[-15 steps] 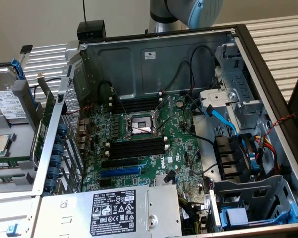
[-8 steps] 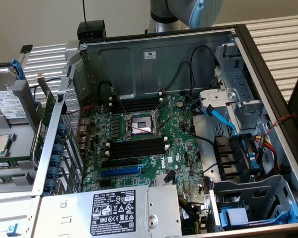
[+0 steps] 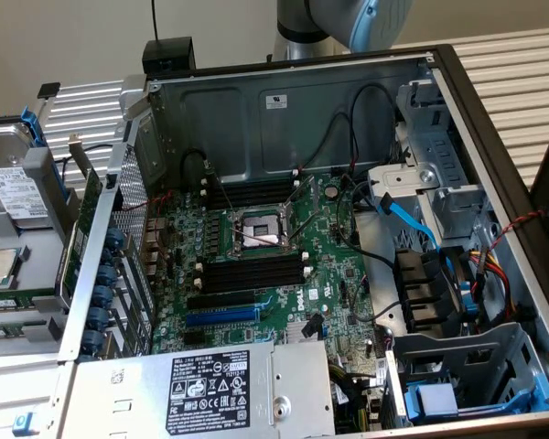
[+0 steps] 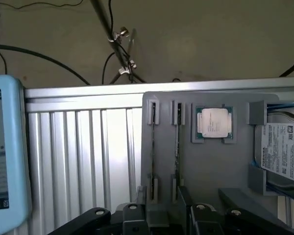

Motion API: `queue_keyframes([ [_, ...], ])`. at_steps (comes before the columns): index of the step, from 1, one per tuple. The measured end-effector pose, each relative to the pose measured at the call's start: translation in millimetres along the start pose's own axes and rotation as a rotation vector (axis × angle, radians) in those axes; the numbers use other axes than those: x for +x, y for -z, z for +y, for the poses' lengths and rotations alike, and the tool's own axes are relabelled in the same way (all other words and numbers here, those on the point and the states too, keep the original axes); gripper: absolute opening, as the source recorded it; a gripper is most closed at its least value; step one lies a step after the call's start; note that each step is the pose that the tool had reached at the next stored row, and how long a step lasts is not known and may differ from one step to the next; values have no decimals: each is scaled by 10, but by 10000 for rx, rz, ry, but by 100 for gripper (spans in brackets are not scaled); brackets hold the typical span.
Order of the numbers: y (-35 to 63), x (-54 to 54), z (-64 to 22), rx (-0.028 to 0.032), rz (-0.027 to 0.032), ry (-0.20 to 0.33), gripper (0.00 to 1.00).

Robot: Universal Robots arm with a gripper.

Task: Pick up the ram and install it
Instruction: 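Pick up the ram and move it above insertion slot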

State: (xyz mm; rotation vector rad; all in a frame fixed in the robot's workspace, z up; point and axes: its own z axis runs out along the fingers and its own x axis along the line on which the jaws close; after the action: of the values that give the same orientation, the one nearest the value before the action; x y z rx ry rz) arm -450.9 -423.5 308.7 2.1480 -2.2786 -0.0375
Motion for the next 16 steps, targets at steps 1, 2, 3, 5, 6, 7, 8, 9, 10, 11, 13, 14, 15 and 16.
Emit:
queue_keyframes([
  [1, -18, 2, 0, -10, -3, -1, 39],
  [2, -33, 3, -3, -29, -3, -2, 39],
  [3, -45, 4, -7, -58, 0, -5, 39],
  [5, -72, 5, -16, -106, 1, -10, 39],
  [6, -88, 6, -21, -122, 2, -10, 39],
  [7, -105, 7, -28, -132, 3, -11, 39],
  [8, -122, 9, -35, -141, 4, -11, 39],
  [9, -140, 11, -42, -148, 4, -11, 39],
  [10, -157, 12, -42, -150, 4, -11, 39],
  [11, -175, 13, -42, -150, 4, -13, 39],
  [13, -212, 17, -44, -149, 3, -11, 39],
  [14, -230, 19, -45, -149, 4, -11, 39],
  [15, -249, 19, -44, -150, 4, -11, 39],
  [16, -267, 20, -44, -150, 4, -14, 39],
])
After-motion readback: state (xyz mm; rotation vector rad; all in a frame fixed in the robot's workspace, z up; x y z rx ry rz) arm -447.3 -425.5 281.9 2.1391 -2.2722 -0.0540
